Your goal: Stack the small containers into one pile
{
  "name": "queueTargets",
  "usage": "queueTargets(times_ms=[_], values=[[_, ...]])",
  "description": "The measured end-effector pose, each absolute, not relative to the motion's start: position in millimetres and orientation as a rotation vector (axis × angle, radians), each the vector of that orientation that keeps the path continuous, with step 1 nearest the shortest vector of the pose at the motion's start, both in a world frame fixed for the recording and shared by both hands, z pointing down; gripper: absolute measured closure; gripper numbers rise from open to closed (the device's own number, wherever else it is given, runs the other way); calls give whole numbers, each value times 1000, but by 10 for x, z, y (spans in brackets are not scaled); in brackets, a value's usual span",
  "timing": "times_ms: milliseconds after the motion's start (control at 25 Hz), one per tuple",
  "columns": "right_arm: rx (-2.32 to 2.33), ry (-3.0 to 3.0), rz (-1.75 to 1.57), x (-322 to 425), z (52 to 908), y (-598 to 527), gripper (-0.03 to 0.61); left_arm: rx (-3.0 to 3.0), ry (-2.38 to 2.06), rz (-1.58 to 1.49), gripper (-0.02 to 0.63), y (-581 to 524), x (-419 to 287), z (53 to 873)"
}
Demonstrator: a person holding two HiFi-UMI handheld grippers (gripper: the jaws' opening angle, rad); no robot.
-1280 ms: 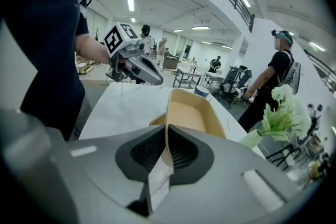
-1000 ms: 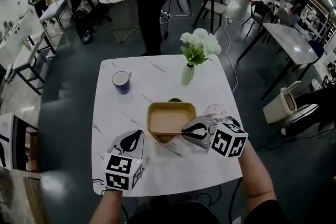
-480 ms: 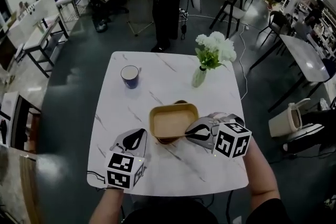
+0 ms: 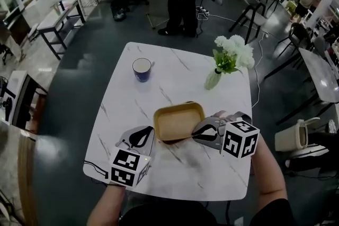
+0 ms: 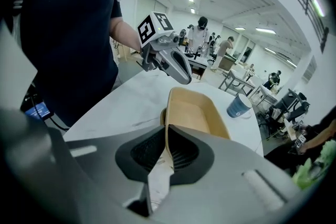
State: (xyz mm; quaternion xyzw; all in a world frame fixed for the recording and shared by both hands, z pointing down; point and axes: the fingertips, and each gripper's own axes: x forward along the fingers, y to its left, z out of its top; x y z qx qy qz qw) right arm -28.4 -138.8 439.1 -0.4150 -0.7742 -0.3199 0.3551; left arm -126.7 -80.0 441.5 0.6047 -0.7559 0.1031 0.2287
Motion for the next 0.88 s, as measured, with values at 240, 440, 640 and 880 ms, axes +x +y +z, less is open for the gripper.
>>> queueTargets(times_ms=[240, 440, 640, 880], values=[[-1150, -1936, -860, -260, 4406, -1449, 560, 1671, -2074, 274, 606, -893, -1186, 4437], [-1165, -1990, -835, -337, 4404, -1449, 555, 1655, -2069, 274, 604, -931, -1146, 4474], [-1127, -2074, -759, -416, 4355, -1525, 479, 1626, -2088, 272, 604, -923, -1184, 4469], [-1014, -2275, -636, -506, 4135, -1577, 491, 1627, -2125, 237, 604, -914, -1235, 4371]])
